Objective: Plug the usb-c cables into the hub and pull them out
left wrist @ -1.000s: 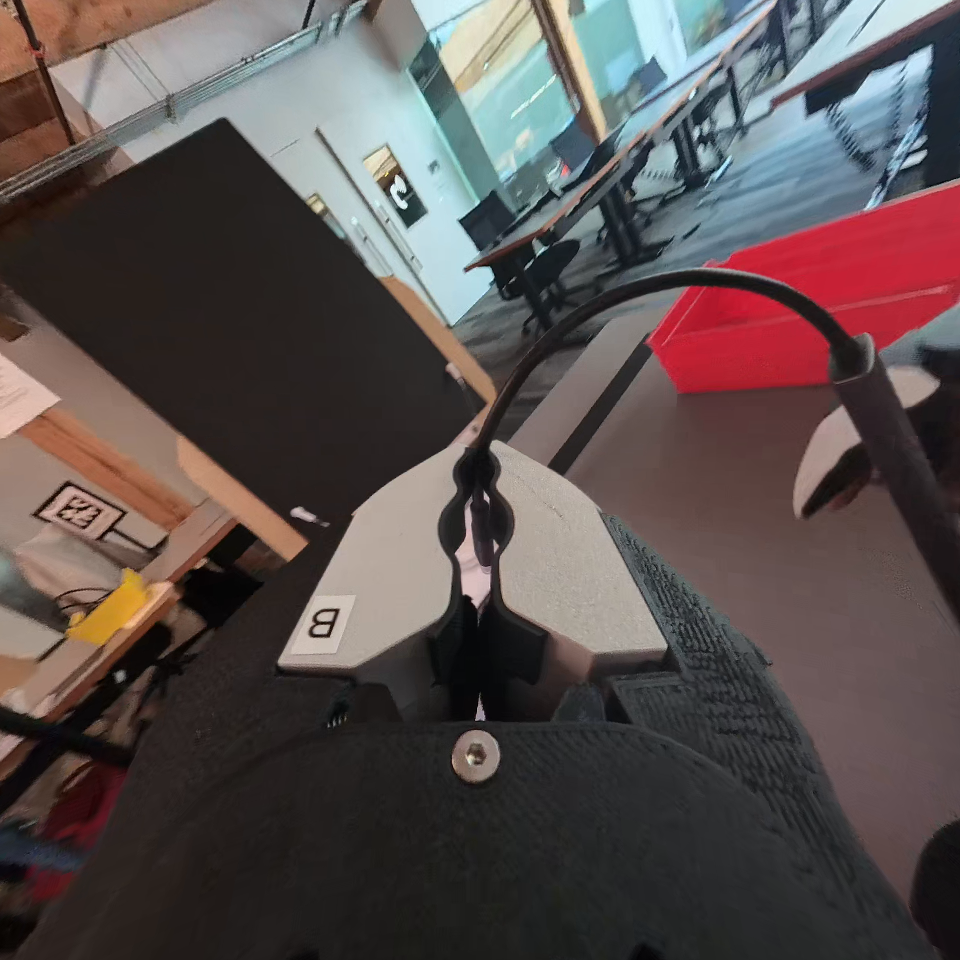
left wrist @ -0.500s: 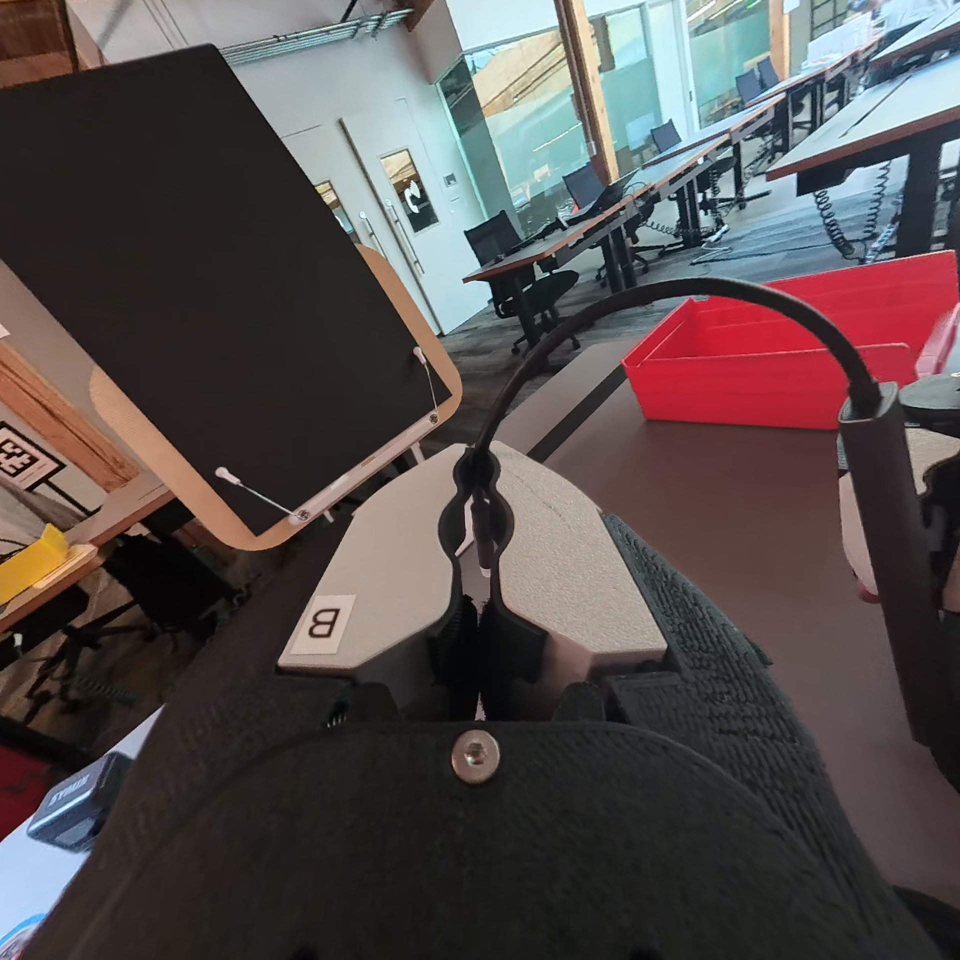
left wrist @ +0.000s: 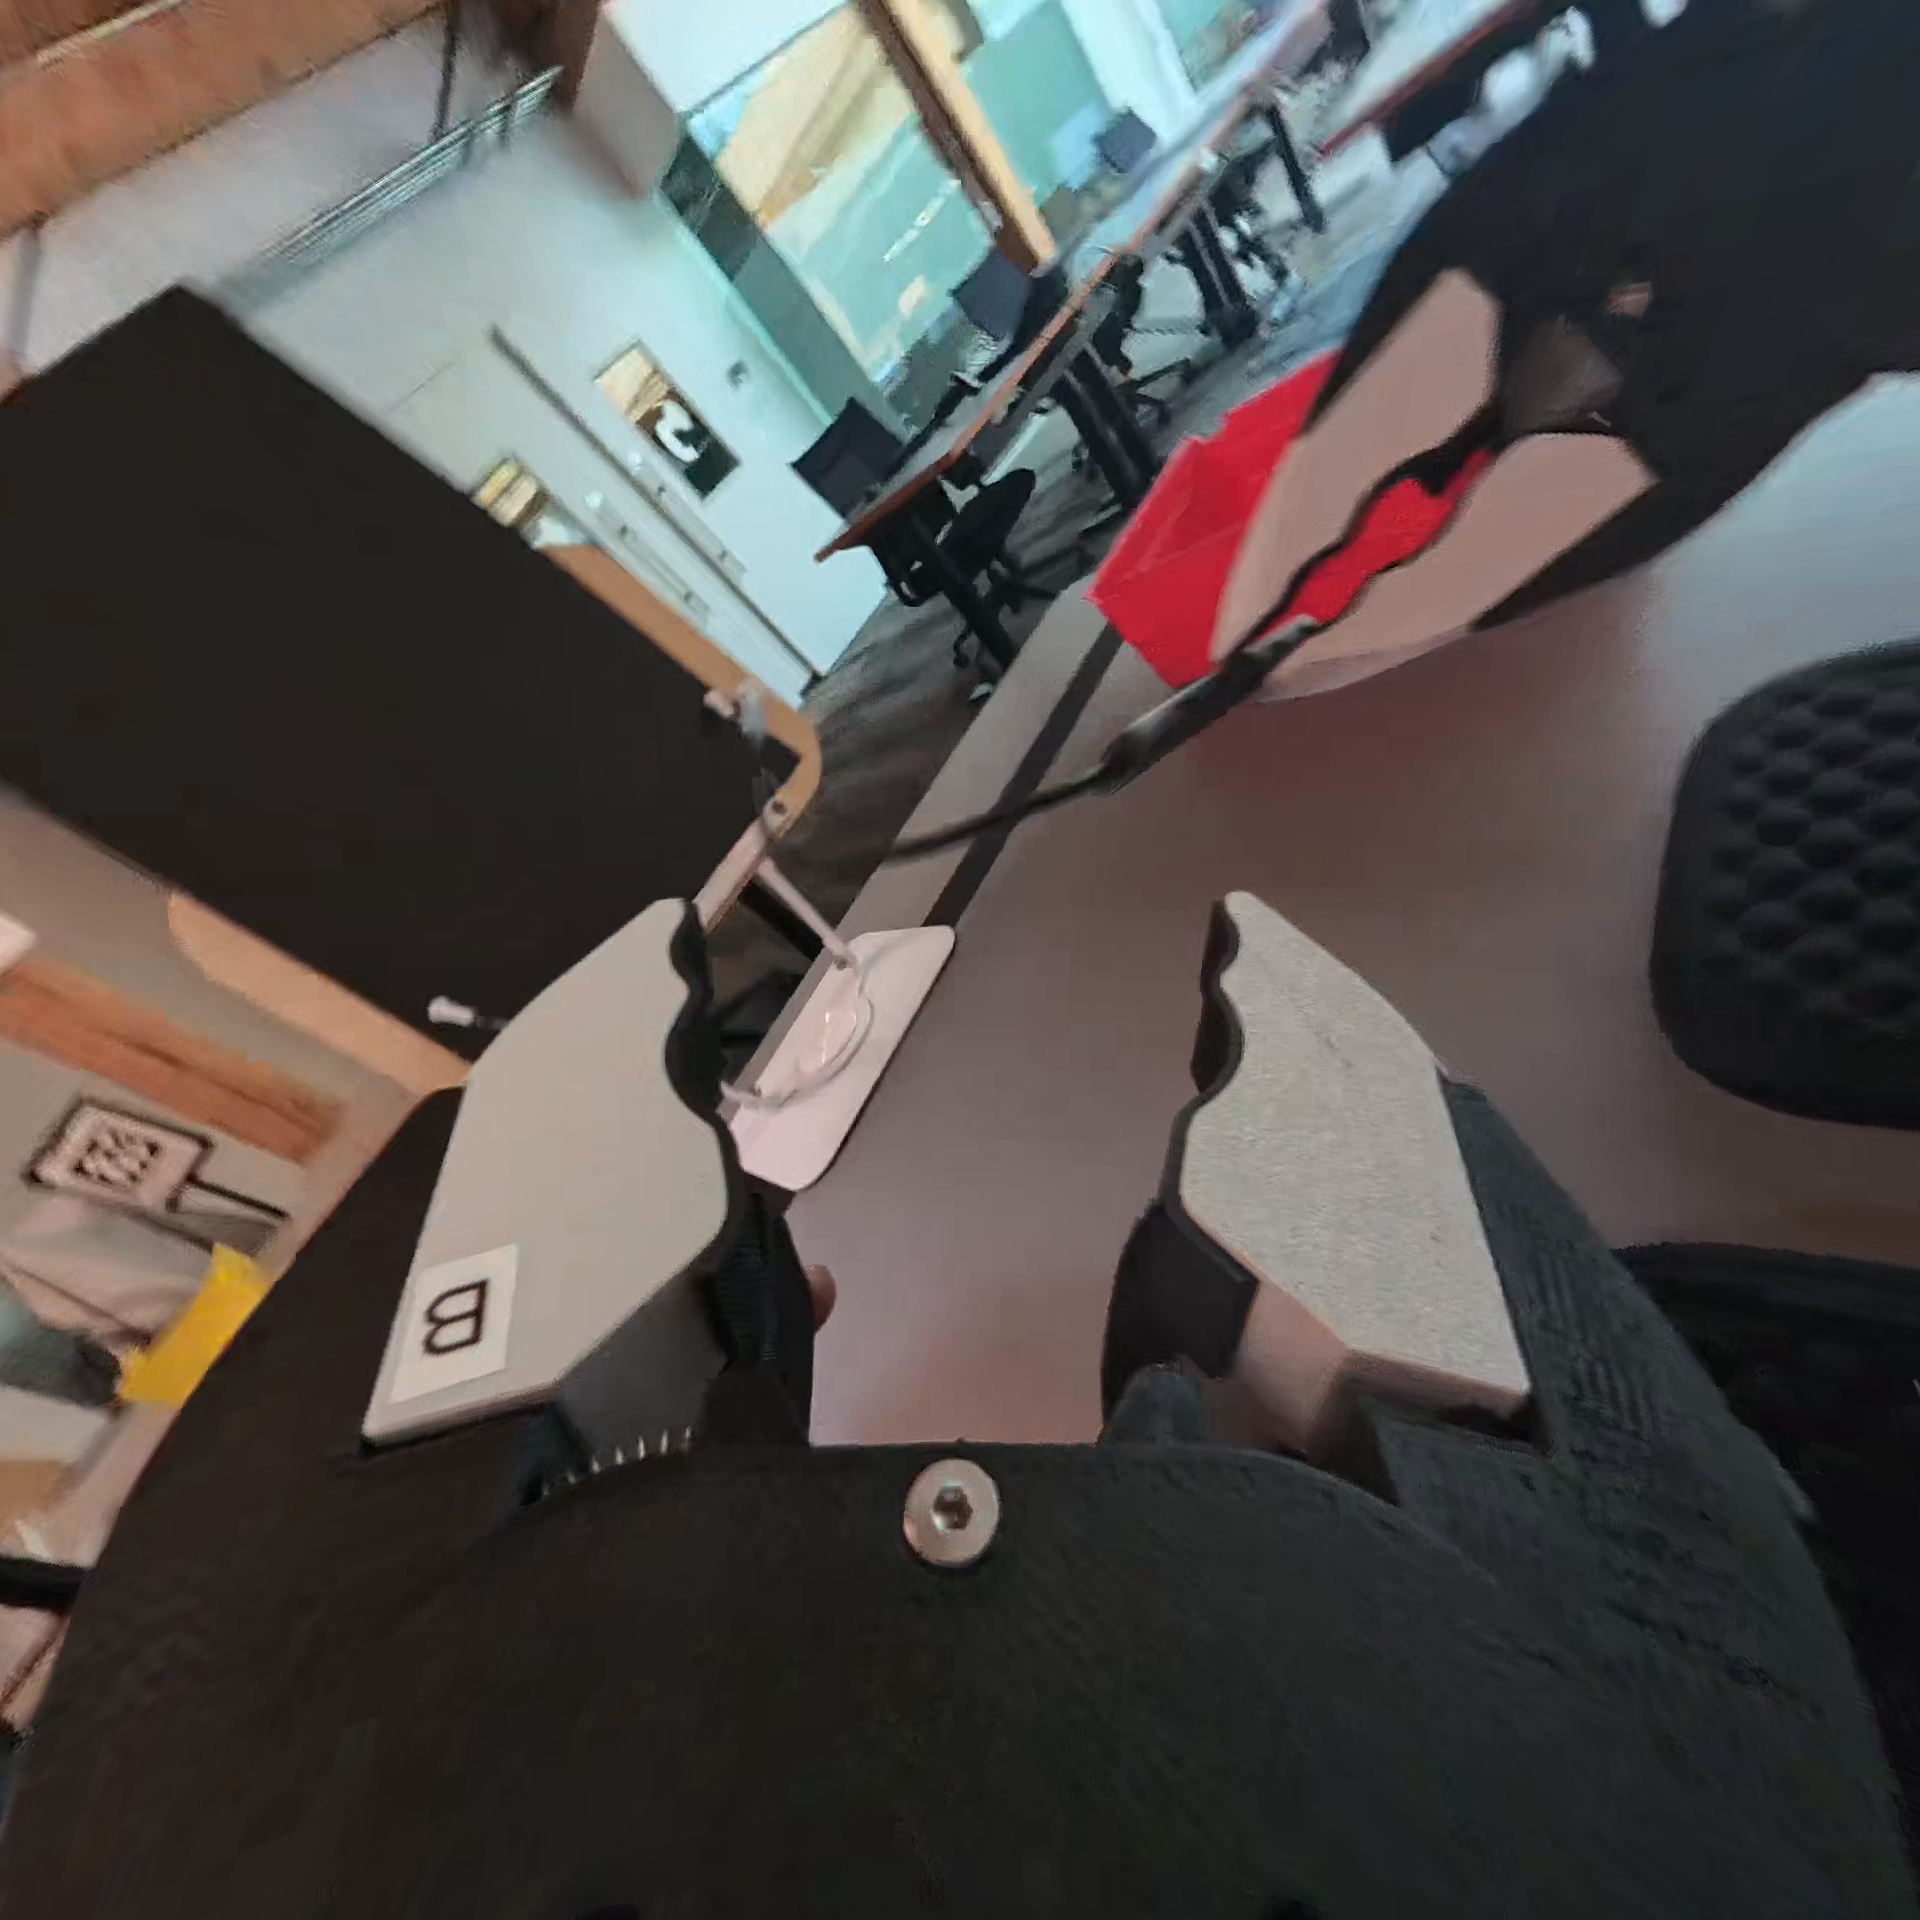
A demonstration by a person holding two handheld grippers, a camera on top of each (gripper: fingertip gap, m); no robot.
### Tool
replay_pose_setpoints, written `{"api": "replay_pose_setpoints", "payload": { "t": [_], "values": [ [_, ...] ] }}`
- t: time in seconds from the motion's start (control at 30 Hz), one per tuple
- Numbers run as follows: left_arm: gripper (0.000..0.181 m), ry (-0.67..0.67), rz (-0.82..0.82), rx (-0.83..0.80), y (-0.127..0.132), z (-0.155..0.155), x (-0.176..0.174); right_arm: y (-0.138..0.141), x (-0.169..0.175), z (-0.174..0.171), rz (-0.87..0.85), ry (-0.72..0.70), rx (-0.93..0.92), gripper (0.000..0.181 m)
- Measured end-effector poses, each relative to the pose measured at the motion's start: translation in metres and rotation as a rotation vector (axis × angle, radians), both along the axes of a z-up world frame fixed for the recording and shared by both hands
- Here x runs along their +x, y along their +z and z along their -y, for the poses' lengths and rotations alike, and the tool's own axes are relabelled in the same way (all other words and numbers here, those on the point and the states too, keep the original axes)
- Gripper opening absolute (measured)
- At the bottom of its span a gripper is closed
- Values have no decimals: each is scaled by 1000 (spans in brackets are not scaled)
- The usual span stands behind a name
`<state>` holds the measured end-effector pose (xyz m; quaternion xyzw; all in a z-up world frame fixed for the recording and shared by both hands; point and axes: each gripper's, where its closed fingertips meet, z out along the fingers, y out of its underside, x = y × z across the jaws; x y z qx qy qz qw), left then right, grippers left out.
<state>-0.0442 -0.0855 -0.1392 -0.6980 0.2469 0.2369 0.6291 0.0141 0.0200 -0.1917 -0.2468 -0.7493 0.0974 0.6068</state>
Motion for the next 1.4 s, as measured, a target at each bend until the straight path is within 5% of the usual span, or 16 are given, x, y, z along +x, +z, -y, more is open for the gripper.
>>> {"api": "replay_pose_setpoints", "payload": {
  "t": [0.27, 0.37, 0.5, 0.63, 0.77, 0.87, 1.4],
  "values": [
    [39, 3, -337, -352, -78, -50, 41, -24, 1, 18, 217, -6, 228, 8],
    [12, 18, -342, -386, -89, -53, 36, -25, 5, 28, 242, 51, 211, 9],
    [9, -59, -269, -348, -87, -45, 40, -17, 10, 40, 193, 157, 140, 10],
    [9, -218, 2, -186, -66, -32, 49, 33, 26, 43, -105, 386, -335, 30],
    [8, -352, 187, -99, -58, -23, 63, 81, 70, 53, -347, 930, -1092, 45],
    [8, -413, 258, -66, -53, -22, 75, 78, 78, 59, -390, 1146, -1371, 47],
    [8, -606, 396, -26, -38, -10, 102, 63, 59, 96, -294, 1275, -1195, 10]
  ]
}}
